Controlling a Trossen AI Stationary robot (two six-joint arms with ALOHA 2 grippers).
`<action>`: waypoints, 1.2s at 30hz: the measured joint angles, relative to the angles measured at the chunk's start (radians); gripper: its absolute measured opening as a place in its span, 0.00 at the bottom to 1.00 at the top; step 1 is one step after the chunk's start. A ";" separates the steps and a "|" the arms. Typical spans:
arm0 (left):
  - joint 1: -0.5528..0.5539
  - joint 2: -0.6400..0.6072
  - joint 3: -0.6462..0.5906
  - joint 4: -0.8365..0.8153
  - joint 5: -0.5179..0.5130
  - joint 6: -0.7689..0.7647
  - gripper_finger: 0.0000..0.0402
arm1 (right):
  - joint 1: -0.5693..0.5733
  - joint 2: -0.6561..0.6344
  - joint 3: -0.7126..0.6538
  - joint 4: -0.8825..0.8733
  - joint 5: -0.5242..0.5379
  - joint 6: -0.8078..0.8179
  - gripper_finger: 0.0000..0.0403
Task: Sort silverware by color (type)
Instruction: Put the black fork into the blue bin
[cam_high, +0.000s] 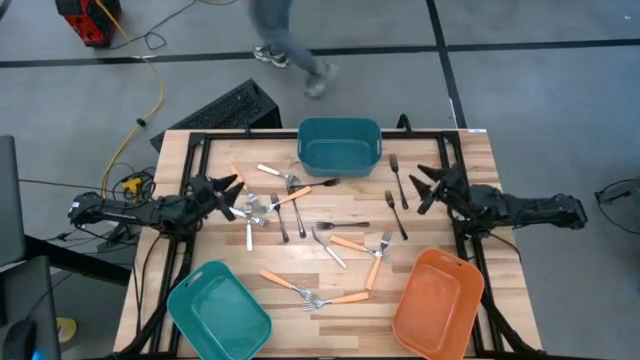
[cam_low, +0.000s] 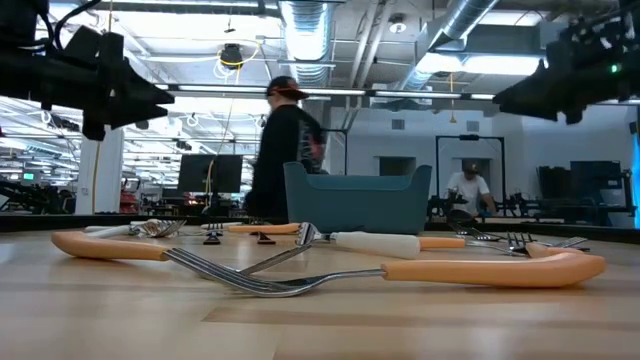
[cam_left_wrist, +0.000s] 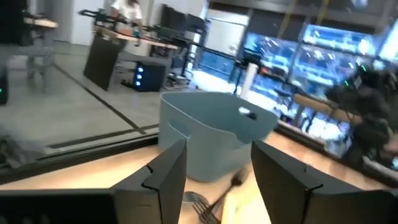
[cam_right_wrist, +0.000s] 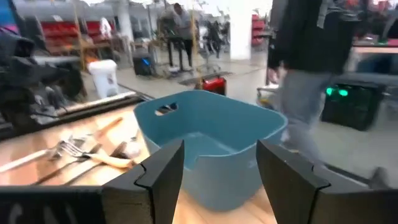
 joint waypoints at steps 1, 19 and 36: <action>0.000 0.001 0.000 -0.001 0.002 -0.001 0.44 | 0.000 0.023 0.029 -0.052 0.020 0.036 0.56; 0.000 0.000 0.182 -0.157 0.139 -0.036 0.65 | -0.192 0.564 0.271 -0.339 -0.124 0.474 0.66; 0.000 0.066 0.253 -0.255 0.201 -0.197 0.65 | -0.592 0.853 0.441 -0.476 -0.494 0.393 0.66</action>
